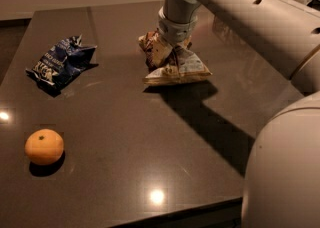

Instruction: Pick brown chip bag

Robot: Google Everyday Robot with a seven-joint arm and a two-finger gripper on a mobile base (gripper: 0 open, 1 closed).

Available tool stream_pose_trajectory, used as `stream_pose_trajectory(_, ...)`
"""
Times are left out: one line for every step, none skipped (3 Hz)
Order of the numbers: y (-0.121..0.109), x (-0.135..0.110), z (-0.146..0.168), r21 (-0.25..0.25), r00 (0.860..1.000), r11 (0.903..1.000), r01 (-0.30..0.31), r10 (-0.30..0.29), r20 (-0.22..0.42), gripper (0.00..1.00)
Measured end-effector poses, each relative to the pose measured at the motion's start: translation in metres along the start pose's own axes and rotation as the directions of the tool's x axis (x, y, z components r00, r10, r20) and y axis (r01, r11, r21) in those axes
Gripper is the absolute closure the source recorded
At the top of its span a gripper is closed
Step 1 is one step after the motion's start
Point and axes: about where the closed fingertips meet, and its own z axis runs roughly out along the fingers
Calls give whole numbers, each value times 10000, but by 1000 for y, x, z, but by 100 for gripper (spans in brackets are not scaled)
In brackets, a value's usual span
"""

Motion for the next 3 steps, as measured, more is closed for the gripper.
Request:
stream_pose_trajectory(16, -1, -25, -306, 9952, 9953, 922, -911, 360, 88)
stream_pose_trajectory(32, -4, -56, -813, 9721, 9703, 2277, -2218, 765, 100)
stream_pose_trajectory(50, -6, -95, -1056, 9271, 9243, 3667, -3536, 1244, 100)
